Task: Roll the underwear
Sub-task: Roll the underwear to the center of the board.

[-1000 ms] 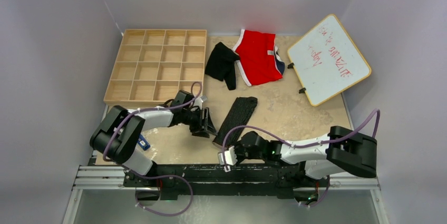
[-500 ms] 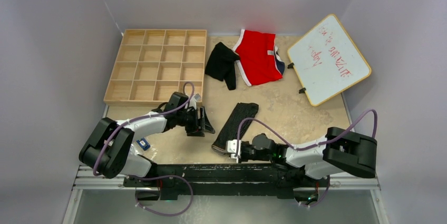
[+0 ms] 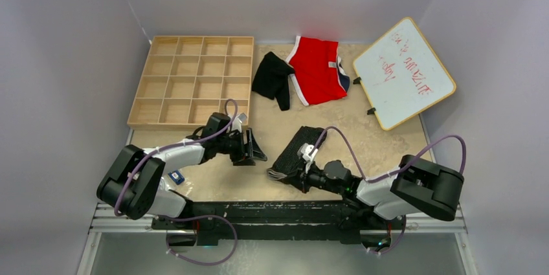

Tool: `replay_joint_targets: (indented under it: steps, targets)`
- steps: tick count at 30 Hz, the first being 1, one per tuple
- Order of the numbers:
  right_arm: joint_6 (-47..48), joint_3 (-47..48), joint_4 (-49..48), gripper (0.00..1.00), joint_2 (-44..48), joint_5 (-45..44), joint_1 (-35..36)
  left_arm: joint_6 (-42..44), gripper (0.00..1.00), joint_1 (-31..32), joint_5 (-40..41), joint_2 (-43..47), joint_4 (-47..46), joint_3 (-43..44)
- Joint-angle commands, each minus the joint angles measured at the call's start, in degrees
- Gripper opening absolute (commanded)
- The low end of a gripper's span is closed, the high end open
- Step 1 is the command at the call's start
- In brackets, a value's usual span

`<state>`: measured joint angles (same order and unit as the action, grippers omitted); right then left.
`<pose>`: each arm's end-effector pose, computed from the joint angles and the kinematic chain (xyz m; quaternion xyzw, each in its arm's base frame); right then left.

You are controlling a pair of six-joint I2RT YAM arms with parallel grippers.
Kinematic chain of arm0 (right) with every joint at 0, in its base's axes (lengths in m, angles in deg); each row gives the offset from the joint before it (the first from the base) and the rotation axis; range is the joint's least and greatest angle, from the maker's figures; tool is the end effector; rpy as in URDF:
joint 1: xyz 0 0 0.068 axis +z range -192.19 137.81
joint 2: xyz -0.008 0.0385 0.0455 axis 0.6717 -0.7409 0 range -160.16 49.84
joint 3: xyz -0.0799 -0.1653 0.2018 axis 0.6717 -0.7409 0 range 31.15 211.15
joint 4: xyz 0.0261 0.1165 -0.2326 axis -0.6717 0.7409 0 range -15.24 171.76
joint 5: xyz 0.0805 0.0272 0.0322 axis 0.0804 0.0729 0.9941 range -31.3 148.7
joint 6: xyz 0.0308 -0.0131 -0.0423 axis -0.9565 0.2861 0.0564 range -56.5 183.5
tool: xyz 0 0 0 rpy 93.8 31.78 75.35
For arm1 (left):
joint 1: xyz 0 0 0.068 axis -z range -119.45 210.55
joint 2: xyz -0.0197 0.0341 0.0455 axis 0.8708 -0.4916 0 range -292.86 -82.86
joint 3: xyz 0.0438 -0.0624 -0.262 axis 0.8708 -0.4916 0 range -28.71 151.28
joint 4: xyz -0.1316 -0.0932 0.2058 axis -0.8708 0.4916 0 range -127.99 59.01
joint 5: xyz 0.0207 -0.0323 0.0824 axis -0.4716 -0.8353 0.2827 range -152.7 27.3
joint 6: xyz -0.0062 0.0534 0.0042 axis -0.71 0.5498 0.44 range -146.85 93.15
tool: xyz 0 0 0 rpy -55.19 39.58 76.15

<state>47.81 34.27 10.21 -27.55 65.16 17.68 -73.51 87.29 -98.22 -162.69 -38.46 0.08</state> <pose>0.0940 0.1700 0.1330 -0.3208 0.6935 0.4284 0.4823 0.2046 -0.1262 0.1411 -0.0538 0.9008 -0.4222 0.0860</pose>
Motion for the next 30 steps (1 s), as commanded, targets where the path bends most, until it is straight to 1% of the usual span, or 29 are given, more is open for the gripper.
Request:
replay_joint_targets:
  steps: [1, 3, 6, 8, 11, 14, 18, 22, 25, 28, 30]
  targets:
    - [-10.18, -1.39, -6.46, 0.00, -1.78, -3.12, -1.13, -4.40, 0.62, -0.22, -3.45, 0.24, -8.51, -1.32]
    - [-8.82, -1.30, -8.20, 0.00, -3.59, -1.05, -1.25, -5.47, 0.62, -0.22, -3.75, -0.19, -10.28, -1.74]
    - [-5.14, -0.06, -8.29, 0.00, -6.22, 1.18, -1.23, -6.77, 0.63, -0.20, -3.33, -2.40, -9.57, -1.74]
    - [-2.68, 0.75, -9.49, 0.00, -8.13, 1.98, -1.23, -9.43, 0.63, -0.07, -2.88, -4.14, -10.38, -2.78]
    - [-1.05, 0.81, -12.31, 0.00, -10.87, 3.13, -1.31, -14.10, 0.63, 0.79, -2.59, -6.08, -14.33, -5.72]
    - [0.12, 0.98, -13.69, 0.00, -12.86, 4.07, -1.22, -15.77, 0.63, 2.86, -0.43, -7.25, -14.40, -6.62]
    - [2.61, 1.63, -14.69, 0.00, -15.04, 4.98, -1.17, -18.11, 0.62, 7.57, 2.54, -10.39, -15.45, -5.40]
    - [4.50, 1.28, -14.04, 0.00, -14.75, 4.56, -1.19, -18.67, 0.55, 8.46, 2.31, -13.80, -17.60, -5.31]
    - [6.51, 1.85, -10.16, 0.00, -12.80, 4.53, -1.19, -17.50, 0.52, 8.49, 3.10, -14.61, -17.00, -5.23]
    - [9.18, 2.82, -5.93, 0.00, -10.85, 5.32, -1.21, -15.78, 0.41, 8.58, 4.20, -15.32, -14.75, -3.75]
    - [11.63, 3.51, -2.43, 0.03, -8.89, 5.95, -1.19, -15.21, 0.30, 8.53, 5.36, -14.85, -13.58, -3.10]
